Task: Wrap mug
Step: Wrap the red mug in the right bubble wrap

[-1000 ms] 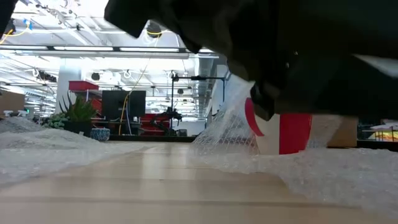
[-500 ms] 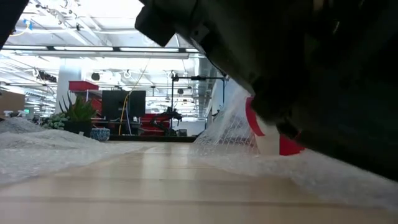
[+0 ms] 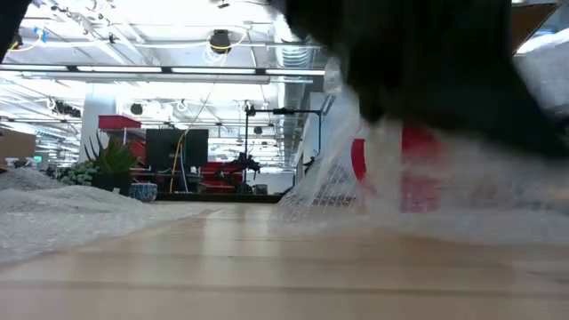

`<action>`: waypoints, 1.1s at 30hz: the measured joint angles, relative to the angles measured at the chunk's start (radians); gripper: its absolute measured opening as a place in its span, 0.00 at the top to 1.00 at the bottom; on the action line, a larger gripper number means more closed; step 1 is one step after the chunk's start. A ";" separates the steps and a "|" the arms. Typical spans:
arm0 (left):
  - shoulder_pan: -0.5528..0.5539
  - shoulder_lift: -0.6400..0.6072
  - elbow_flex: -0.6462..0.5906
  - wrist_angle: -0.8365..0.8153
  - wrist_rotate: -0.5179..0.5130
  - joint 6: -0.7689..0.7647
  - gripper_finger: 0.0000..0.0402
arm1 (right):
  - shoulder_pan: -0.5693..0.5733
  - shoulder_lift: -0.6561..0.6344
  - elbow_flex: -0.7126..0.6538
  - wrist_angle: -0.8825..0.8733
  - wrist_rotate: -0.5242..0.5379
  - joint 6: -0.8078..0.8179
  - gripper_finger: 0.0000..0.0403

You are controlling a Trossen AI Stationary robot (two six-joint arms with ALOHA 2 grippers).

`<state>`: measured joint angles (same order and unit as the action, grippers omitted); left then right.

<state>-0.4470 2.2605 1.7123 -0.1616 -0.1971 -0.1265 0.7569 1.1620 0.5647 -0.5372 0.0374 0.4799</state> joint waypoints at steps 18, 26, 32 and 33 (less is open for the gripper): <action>-0.063 -0.134 0.000 -0.006 -0.558 -0.066 1.00 | -0.012 -0.235 0.248 -0.157 0.275 -0.090 0.64; -0.092 -0.134 0.000 -0.093 -0.771 -0.120 1.00 | -0.011 -0.126 0.248 -0.093 0.218 -0.115 0.64; -0.091 -0.134 0.000 -0.260 -0.852 -0.297 1.00 | 0.008 -0.005 0.248 -0.067 0.207 -0.119 0.64; -0.091 -0.134 0.000 -0.277 -0.874 -0.317 1.00 | 0.015 0.004 0.250 -0.060 0.207 -0.111 0.64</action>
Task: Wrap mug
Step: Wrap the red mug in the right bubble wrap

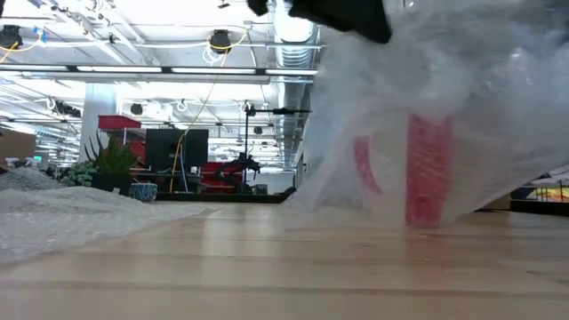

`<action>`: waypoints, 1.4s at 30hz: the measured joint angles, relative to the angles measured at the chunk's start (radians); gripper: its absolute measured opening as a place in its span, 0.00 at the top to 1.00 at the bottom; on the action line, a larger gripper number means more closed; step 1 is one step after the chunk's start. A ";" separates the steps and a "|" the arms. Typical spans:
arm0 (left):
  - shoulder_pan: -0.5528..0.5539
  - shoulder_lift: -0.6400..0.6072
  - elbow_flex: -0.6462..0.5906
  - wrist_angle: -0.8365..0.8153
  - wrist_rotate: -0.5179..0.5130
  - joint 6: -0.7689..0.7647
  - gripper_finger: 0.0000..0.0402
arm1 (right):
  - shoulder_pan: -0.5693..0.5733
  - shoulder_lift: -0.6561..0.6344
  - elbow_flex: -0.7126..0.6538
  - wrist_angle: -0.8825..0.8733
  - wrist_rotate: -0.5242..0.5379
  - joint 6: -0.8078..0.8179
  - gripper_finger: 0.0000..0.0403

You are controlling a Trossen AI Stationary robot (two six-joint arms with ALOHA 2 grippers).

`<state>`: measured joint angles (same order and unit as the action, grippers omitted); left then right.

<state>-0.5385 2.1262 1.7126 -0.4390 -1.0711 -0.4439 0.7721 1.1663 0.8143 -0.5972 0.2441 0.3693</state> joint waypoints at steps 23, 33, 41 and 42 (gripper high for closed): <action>0.002 0.000 0.000 -0.177 -0.202 -0.384 1.00 | -0.059 0.212 0.120 0.339 -0.039 -0.069 0.72; 0.002 0.000 0.000 -0.176 -0.203 -0.395 1.00 | -0.137 0.269 0.197 0.164 0.230 -0.072 0.84; -0.006 0.000 0.000 -0.175 -0.202 -0.395 1.00 | -0.259 0.274 0.207 0.115 0.270 -0.053 0.86; -0.009 0.000 0.000 -0.175 -0.202 -0.395 1.00 | -0.271 0.275 0.207 0.108 0.276 -0.050 0.86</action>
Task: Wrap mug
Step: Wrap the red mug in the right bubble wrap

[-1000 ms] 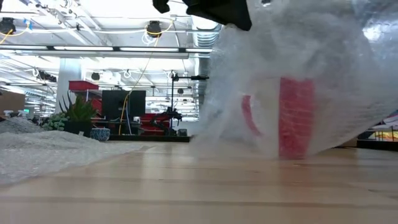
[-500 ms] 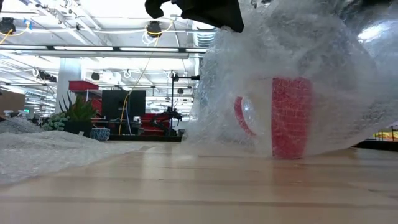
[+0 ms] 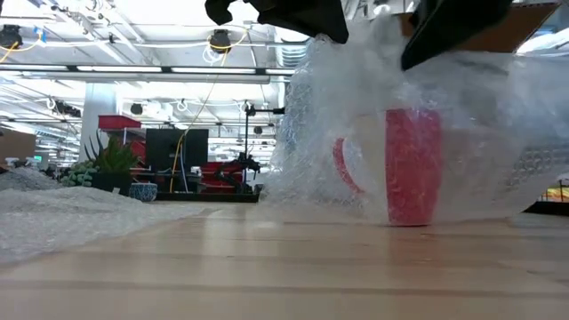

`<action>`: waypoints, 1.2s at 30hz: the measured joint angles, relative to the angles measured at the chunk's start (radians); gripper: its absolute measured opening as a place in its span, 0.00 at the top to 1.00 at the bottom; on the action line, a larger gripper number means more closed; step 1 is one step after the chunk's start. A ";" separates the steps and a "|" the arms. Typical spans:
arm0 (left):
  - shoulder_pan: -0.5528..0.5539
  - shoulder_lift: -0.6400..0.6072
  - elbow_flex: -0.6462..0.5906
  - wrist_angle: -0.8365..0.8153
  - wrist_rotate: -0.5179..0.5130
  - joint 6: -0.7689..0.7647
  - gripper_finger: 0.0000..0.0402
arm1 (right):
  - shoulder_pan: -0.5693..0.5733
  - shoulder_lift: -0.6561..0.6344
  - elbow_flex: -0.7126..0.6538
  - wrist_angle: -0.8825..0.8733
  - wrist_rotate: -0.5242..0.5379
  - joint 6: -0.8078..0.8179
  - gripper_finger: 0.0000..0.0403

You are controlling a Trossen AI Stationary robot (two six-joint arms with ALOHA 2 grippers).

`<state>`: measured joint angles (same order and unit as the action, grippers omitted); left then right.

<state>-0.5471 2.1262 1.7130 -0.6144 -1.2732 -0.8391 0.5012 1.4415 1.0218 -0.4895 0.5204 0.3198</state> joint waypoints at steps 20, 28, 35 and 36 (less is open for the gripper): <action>-0.099 0.001 0.026 -0.009 0.038 0.031 1.00 | -0.227 0.197 0.005 -0.042 -0.333 0.005 0.93; -0.148 0.000 0.124 -0.133 0.029 0.031 1.00 | -0.331 0.265 0.011 -0.027 -0.528 -0.085 1.00; -0.149 0.000 0.132 -0.159 0.031 0.025 1.00 | -0.384 0.262 0.037 -0.069 -0.612 -0.138 1.00; -0.149 0.000 0.132 -0.160 0.032 0.025 1.00 | -0.383 0.259 0.056 -0.103 -0.610 -0.138 1.00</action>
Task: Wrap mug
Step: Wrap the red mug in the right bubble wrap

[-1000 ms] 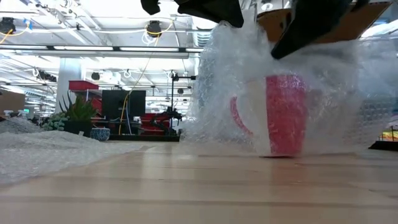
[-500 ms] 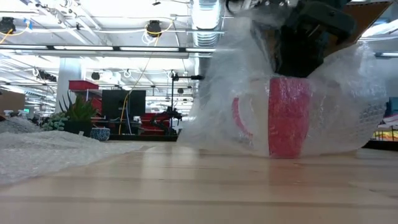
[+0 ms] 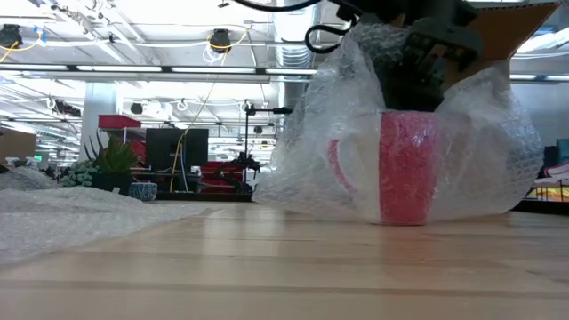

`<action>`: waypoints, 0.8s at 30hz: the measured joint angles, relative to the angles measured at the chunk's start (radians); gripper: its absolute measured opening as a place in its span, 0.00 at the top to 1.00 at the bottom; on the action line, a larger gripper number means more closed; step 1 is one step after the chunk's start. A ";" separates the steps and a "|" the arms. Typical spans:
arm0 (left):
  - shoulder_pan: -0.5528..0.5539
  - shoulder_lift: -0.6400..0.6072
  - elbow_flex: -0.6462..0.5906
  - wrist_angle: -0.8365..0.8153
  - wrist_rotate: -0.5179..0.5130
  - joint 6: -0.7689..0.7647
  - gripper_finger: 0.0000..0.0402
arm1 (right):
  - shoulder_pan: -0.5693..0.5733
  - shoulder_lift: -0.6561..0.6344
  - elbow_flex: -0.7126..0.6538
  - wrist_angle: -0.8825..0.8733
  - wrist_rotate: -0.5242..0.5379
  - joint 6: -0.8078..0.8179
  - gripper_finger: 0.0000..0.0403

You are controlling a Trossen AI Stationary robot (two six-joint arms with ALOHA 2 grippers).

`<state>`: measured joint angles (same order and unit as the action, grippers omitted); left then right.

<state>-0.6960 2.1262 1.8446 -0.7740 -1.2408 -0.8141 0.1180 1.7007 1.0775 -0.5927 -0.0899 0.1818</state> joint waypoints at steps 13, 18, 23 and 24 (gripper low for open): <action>-0.002 0.000 0.000 0.001 0.005 -0.002 1.00 | 0.045 -0.008 0.268 -0.357 0.074 0.027 1.00; -0.002 0.000 0.000 0.002 0.005 -0.002 1.00 | 0.041 0.024 0.256 -0.327 0.166 0.027 1.00; -0.006 0.000 0.000 0.005 0.005 -0.002 1.00 | 0.030 0.116 0.198 -0.278 0.162 0.018 1.00; -0.008 0.000 0.000 0.006 0.005 -0.002 1.00 | 0.030 0.141 0.197 -0.279 0.162 0.009 1.00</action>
<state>-0.7040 2.1262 1.8442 -0.7677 -1.2362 -0.8162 0.1483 1.8416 1.2748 -0.8719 0.0722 0.1912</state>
